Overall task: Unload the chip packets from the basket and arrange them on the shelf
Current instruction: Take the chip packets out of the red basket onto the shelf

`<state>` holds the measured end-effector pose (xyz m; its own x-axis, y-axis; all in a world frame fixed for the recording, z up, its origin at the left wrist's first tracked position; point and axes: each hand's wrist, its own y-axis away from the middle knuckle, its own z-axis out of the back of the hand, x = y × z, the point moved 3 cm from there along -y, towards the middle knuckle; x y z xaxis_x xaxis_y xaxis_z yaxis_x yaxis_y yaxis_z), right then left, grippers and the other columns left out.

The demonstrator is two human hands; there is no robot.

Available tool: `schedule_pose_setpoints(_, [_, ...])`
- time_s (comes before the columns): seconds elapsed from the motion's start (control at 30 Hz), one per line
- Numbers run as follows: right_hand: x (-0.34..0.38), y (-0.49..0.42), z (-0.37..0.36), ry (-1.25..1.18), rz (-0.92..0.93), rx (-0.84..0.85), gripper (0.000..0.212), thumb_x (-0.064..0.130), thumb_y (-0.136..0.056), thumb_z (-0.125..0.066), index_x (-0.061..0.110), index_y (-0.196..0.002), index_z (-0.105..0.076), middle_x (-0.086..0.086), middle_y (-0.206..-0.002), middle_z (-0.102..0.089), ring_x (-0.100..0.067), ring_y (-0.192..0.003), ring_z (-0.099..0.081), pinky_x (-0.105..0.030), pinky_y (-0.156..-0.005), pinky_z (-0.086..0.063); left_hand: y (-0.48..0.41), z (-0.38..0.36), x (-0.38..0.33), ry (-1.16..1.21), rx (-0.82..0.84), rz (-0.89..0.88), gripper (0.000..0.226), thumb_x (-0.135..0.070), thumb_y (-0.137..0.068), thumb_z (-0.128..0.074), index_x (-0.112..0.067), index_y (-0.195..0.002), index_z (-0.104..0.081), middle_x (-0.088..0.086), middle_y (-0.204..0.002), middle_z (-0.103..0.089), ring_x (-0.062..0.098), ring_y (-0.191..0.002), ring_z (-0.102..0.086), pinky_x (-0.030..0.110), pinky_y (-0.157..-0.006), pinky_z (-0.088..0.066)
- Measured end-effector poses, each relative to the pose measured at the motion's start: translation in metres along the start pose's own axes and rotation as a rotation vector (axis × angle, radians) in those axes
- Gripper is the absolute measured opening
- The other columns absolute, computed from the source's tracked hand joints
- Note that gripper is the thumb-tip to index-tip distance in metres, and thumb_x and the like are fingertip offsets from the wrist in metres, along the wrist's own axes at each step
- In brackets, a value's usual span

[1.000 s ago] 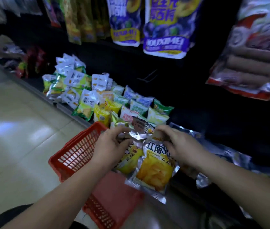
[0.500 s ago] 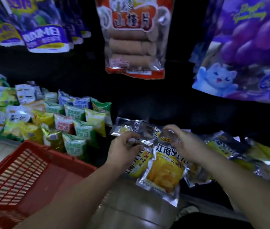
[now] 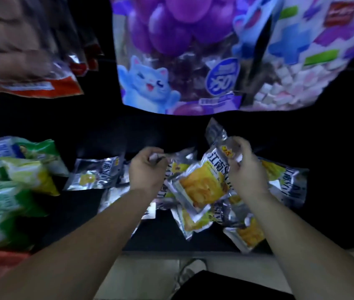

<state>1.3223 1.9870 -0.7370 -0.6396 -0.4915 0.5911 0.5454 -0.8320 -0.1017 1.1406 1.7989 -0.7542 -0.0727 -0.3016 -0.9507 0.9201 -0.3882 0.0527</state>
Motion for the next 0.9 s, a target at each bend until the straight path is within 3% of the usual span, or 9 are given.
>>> schedule_pose_setpoints(0.1, [-0.026,-0.003,0.007,0.148,-0.154,-0.124,0.076,0.037,-0.097,-0.064,0.04,-0.157,-0.017,-0.017,-0.154,-0.033,-0.044,-0.114,-0.058,-0.046,-0.078,-0.053,0.002,-0.025,0.002,0.052,0.019,-0.01,0.023,-0.018,-0.088,-0.077,-0.038,-0.094,-0.066,-0.008,-0.083,-0.072,0.009,-0.066,-0.065,0.027,-0.059,-0.055])
schedule_pose_setpoints(0.17, [-0.042,0.004,-0.003,0.264,-0.317,0.017,0.083,0.058,-0.092,-0.06,0.045,-0.157,-0.011,-0.016,-0.164,-0.014,-0.045,-0.137,-0.042,-0.061,-0.099,-0.047,0.013,-0.041,0.023,-0.11,0.222,0.044,0.029,-0.021,-0.087,-0.075,-0.036,-0.109,-0.063,-0.009,-0.092,-0.071,0.013,-0.078,-0.069,0.027,-0.066,-0.057])
schedule_pose_setpoints(0.23, [-0.046,0.014,-0.018,0.156,-0.365,0.26,0.083,0.068,-0.089,-0.057,0.043,-0.158,-0.017,-0.01,-0.168,-0.015,-0.039,-0.147,-0.033,-0.062,-0.11,-0.039,0.024,-0.049,0.043,-0.254,0.361,0.079,0.023,-0.024,-0.083,-0.073,-0.032,-0.103,-0.064,-0.009,-0.091,-0.072,0.017,-0.088,-0.072,0.025,-0.069,-0.054])
schedule_pose_setpoints(0.33, [-0.03,0.027,-0.028,-0.071,-0.328,0.507,0.074,0.059,-0.092,-0.064,0.04,-0.156,-0.032,-0.004,-0.164,-0.031,-0.033,-0.144,-0.04,-0.049,-0.116,-0.039,0.035,-0.044,0.051,-0.254,0.421,0.064,0.035,-0.03,-0.085,-0.072,-0.033,-0.118,-0.062,-0.012,-0.105,-0.073,0.014,-0.099,-0.071,0.029,-0.08,-0.058])
schedule_pose_setpoints(0.5, [0.015,0.025,-0.014,0.328,-0.114,0.375,0.057,0.053,-0.096,-0.057,0.041,-0.15,-0.042,-0.005,-0.151,-0.049,-0.033,-0.147,-0.032,-0.051,-0.114,-0.037,0.053,-0.005,0.054,-0.272,0.402,0.086,0.048,-0.017,-0.094,-0.07,-0.031,-0.137,-0.055,-0.012,-0.111,-0.06,0.021,-0.105,-0.064,0.024,-0.083,-0.047])
schedule_pose_setpoints(0.57, [0.043,0.029,-0.017,0.251,-0.029,0.399,0.049,0.049,-0.097,-0.055,0.035,-0.144,-0.051,-0.002,-0.132,-0.064,-0.028,-0.121,-0.059,-0.044,-0.098,-0.051,0.061,0.015,0.062,-0.31,0.378,0.096,0.049,-0.018,-0.093,-0.071,-0.025,-0.139,-0.057,-0.007,-0.116,-0.061,0.016,-0.112,-0.061,0.022,-0.088,-0.044])
schedule_pose_setpoints(0.67, [0.091,0.048,-0.04,0.045,0.057,0.616,0.033,0.045,-0.095,-0.063,0.027,-0.122,-0.068,0.001,-0.115,-0.069,-0.024,-0.101,-0.066,-0.042,-0.088,-0.056,0.074,0.053,0.07,-0.282,0.312,0.147,0.048,-0.021,-0.09,-0.074,-0.026,-0.136,-0.058,-0.005,-0.12,-0.066,0.02,-0.112,-0.066,0.029,-0.092,-0.053])
schedule_pose_setpoints(0.8, [0.146,0.08,-0.073,0.095,0.241,0.812,0.027,0.043,-0.093,-0.066,0.022,-0.107,-0.075,0.001,-0.101,-0.071,-0.021,-0.096,-0.067,-0.036,-0.087,-0.056,0.097,0.102,0.067,-0.159,0.167,0.229,0.036,-0.024,-0.094,-0.072,-0.036,-0.125,-0.058,-0.004,-0.121,-0.063,0.017,-0.094,-0.068,0.024,-0.067,-0.057])
schedule_pose_setpoints(0.9, [0.18,0.105,-0.089,0.228,0.379,0.842,0.035,0.047,-0.091,-0.064,0.022,-0.115,-0.071,-0.003,-0.113,-0.069,-0.023,-0.1,-0.065,-0.04,-0.092,-0.055,0.121,0.132,0.065,0.005,0.047,0.306,0.043,-0.029,-0.089,-0.075,-0.028,-0.129,-0.059,-0.003,-0.115,-0.064,0.014,-0.095,-0.068,0.048,-0.077,-0.063])
